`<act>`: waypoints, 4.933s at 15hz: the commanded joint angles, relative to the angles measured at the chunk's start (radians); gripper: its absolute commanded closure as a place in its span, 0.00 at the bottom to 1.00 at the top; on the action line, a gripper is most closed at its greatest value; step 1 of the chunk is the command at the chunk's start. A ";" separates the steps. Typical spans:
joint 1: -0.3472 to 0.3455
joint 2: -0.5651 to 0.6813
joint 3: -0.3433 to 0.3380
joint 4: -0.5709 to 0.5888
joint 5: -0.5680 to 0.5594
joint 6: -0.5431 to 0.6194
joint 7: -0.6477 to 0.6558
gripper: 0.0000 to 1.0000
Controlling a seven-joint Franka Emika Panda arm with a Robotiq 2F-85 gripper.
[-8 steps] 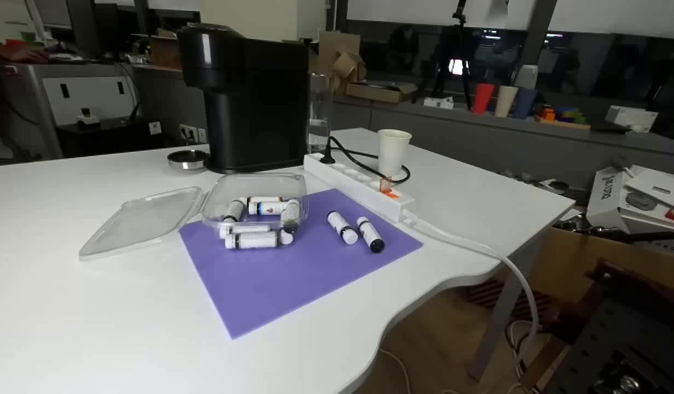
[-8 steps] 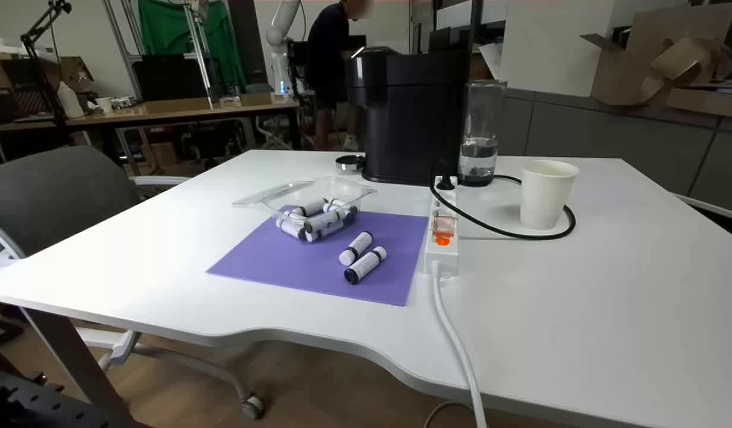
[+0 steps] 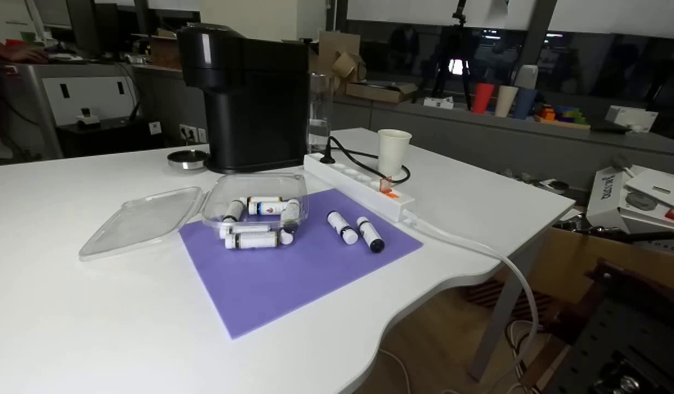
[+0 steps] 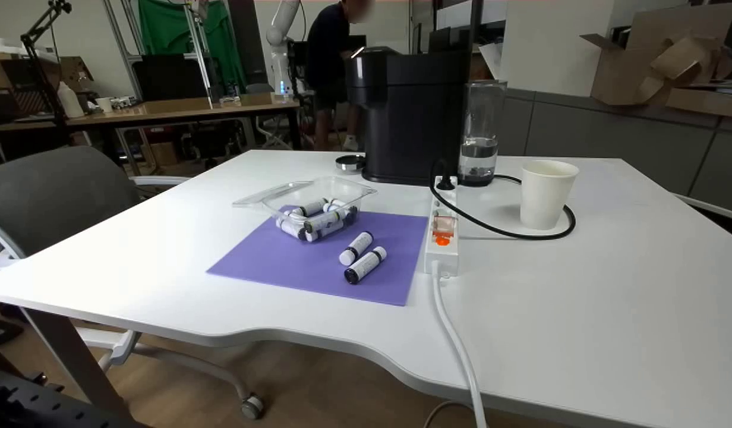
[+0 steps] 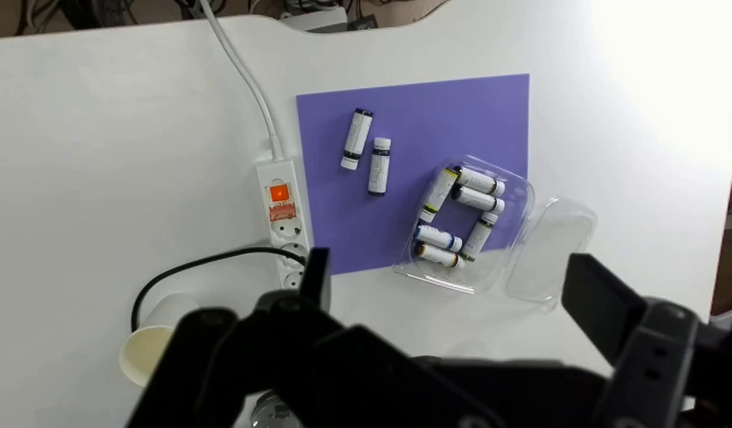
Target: Remove one bottle from the table and put it inside the container
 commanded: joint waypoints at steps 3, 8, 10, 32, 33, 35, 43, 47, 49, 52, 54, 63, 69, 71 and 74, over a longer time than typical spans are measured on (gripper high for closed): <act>-0.029 0.004 0.025 0.002 0.007 -0.003 -0.007 0.00; -0.039 0.021 0.079 -0.123 -0.077 0.252 0.007 0.00; -0.037 0.041 0.095 -0.198 -0.113 0.381 0.000 0.00; -0.054 0.355 0.156 -0.469 -0.192 0.799 0.074 0.00; -0.056 0.380 0.156 -0.474 -0.200 0.817 0.086 0.00; -0.058 0.432 0.156 -0.484 -0.211 0.855 0.094 0.00; -0.047 0.596 0.162 -0.485 -0.203 0.991 0.173 0.00; -0.038 0.657 0.179 -0.470 -0.179 1.048 0.221 0.00; -0.036 0.684 0.189 -0.455 -0.165 1.065 0.237 0.00; -0.038 0.699 0.210 -0.436 -0.135 1.095 0.240 0.00; -0.036 0.703 0.214 -0.428 -0.128 1.122 0.241 0.25; -0.041 0.723 0.217 -0.401 -0.108 1.143 0.244 0.81; -0.039 0.640 0.216 -0.418 -0.105 1.130 0.239 0.93; -0.018 0.594 0.208 -0.417 -0.119 1.129 0.246 0.93; 0.006 0.541 0.216 -0.399 -0.129 1.121 0.250 0.93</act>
